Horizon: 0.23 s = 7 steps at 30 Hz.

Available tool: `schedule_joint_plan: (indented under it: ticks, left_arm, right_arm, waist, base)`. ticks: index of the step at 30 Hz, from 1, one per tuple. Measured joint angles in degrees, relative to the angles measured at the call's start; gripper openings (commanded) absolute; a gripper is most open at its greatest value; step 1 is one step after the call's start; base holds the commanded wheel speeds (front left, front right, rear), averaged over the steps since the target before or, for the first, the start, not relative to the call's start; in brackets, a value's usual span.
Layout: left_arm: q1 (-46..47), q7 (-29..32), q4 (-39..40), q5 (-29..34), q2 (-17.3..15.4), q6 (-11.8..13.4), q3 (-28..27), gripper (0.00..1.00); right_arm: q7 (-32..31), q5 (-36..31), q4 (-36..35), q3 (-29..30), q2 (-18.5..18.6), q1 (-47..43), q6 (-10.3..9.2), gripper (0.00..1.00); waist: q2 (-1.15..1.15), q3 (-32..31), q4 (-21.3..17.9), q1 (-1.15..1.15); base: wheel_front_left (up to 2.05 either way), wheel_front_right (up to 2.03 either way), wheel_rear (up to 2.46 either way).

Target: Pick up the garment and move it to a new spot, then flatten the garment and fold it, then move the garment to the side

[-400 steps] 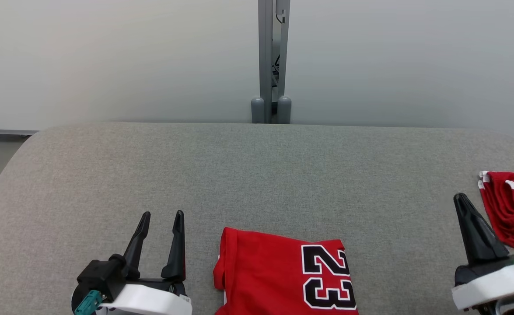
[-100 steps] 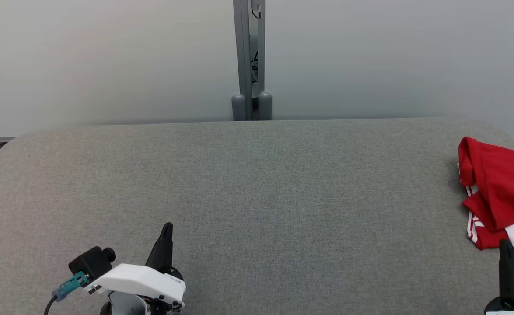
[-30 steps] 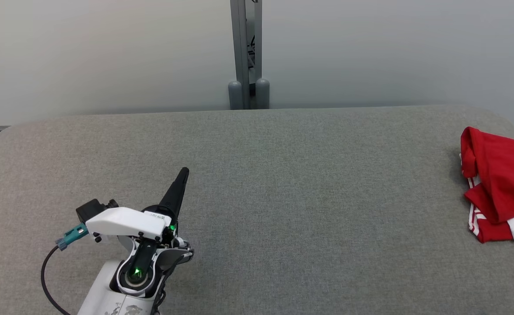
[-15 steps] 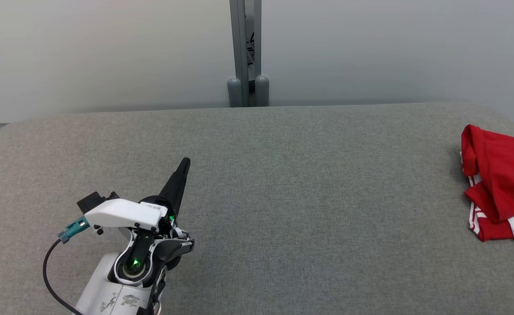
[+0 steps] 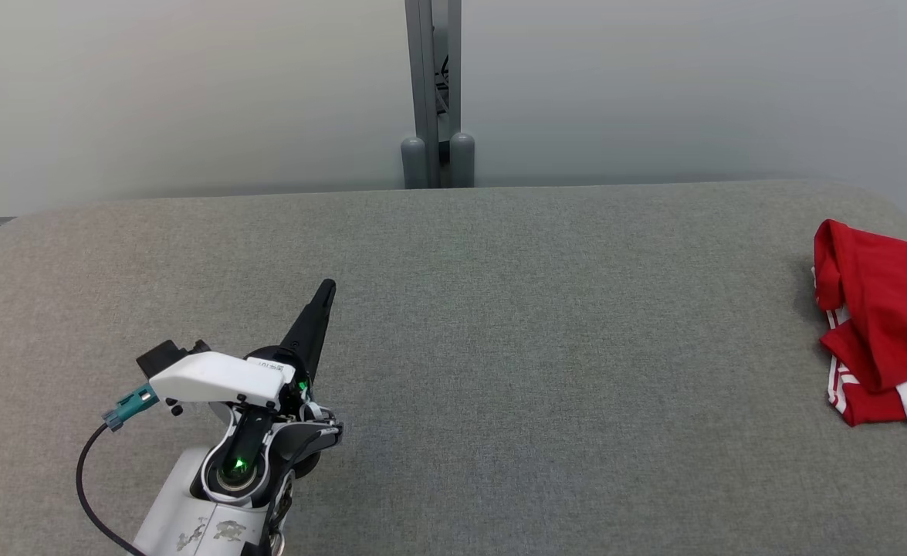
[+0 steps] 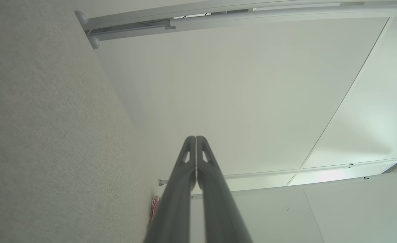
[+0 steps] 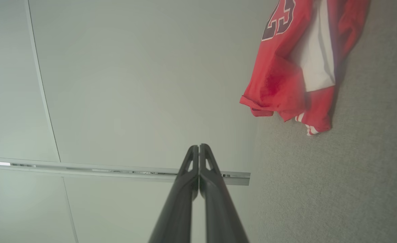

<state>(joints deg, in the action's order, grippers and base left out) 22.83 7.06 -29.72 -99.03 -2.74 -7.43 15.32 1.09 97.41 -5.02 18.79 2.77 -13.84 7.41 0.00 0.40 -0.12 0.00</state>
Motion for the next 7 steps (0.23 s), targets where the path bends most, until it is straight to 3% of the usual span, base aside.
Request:
schedule_joint_plan:
  ticks: [7]
  left_arm:
    - [0.0,0.0,0.0,0.0,0.0,0.0,0.0,0.0]
  right_arm:
    - [0.0,0.0,0.0,0.0,0.0,0.0,0.0,0.0]
  waist:
    - [0.0,0.0,0.0,0.0]
  base:
    - [0.0,0.0,0.0]
